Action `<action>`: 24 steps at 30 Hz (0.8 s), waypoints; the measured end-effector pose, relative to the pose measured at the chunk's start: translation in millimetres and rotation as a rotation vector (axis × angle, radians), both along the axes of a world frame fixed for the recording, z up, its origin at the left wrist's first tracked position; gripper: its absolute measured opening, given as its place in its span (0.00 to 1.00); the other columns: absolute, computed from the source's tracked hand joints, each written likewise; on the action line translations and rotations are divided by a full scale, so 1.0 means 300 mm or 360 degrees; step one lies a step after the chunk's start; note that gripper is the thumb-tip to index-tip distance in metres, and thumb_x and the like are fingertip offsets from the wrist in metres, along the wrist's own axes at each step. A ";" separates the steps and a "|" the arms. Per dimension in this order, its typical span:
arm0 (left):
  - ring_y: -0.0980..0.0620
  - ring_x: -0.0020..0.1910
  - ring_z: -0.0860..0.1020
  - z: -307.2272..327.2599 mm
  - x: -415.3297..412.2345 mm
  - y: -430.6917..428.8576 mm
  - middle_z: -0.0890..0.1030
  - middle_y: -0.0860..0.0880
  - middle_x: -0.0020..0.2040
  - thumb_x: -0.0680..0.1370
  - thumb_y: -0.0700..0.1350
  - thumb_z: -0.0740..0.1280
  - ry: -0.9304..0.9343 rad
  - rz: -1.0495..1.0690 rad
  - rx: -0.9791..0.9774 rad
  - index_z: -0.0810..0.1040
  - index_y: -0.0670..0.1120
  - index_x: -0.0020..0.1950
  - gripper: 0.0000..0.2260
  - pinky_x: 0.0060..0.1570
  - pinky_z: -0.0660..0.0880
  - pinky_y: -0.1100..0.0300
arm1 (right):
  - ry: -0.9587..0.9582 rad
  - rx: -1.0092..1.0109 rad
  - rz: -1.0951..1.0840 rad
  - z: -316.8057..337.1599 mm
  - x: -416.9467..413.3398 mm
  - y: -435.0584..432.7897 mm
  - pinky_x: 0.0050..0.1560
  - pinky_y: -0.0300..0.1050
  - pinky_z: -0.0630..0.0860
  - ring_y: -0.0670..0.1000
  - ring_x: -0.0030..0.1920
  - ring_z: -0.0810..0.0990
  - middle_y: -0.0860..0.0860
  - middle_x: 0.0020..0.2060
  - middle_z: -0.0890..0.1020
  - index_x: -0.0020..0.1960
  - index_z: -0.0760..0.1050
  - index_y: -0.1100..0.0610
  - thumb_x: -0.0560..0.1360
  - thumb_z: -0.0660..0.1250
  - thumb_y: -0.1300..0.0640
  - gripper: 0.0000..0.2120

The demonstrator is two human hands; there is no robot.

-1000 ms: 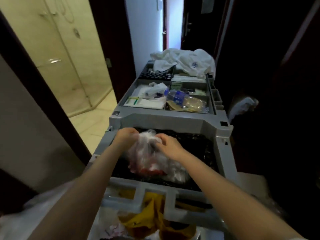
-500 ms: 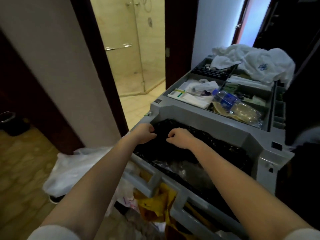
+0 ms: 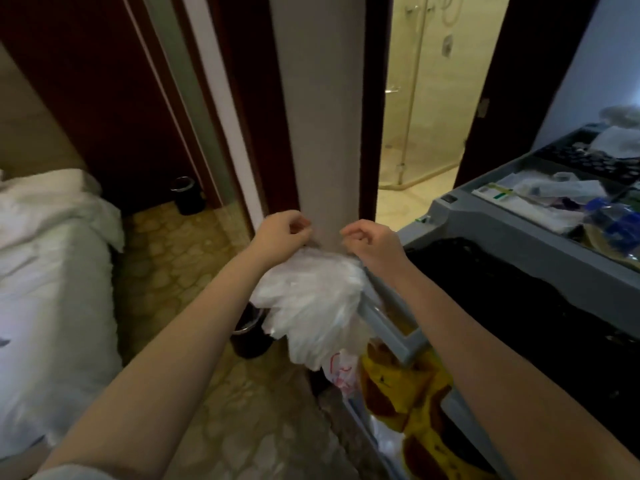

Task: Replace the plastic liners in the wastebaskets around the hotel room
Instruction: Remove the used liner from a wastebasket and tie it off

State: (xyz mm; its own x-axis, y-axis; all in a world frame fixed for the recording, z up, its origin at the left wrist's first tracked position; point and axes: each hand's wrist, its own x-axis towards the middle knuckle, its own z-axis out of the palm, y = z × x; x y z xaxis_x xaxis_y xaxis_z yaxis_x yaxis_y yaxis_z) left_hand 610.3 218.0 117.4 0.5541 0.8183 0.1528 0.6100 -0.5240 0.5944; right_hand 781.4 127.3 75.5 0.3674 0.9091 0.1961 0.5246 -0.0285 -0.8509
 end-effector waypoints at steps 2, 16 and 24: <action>0.54 0.46 0.77 -0.004 -0.149 0.005 0.81 0.48 0.49 0.77 0.43 0.68 -0.0030 0.0071 0.0005 0.80 0.42 0.56 0.09 0.43 0.67 0.68 | 0.0043 0.0019 0.0030 0.019 -0.121 0.024 0.45 0.37 0.74 0.43 0.41 0.78 0.41 0.37 0.79 0.48 0.80 0.50 0.75 0.67 0.59 0.05; 0.53 0.50 0.77 -0.154 -1.250 0.007 0.80 0.50 0.51 0.78 0.47 0.66 -0.0129 0.0683 -0.0214 0.80 0.45 0.57 0.10 0.47 0.70 0.62 | -0.0154 -0.0166 0.0704 -0.006 -1.066 0.234 0.45 0.39 0.72 0.42 0.42 0.77 0.43 0.40 0.79 0.53 0.78 0.51 0.77 0.65 0.58 0.06; 0.48 0.53 0.78 -0.235 -1.611 0.162 0.80 0.45 0.53 0.79 0.44 0.65 -0.0193 0.0930 -0.0429 0.79 0.45 0.54 0.07 0.52 0.73 0.57 | -0.0335 -0.0396 0.1097 -0.046 -1.397 0.554 0.49 0.48 0.79 0.50 0.46 0.81 0.48 0.44 0.81 0.54 0.76 0.47 0.77 0.66 0.54 0.07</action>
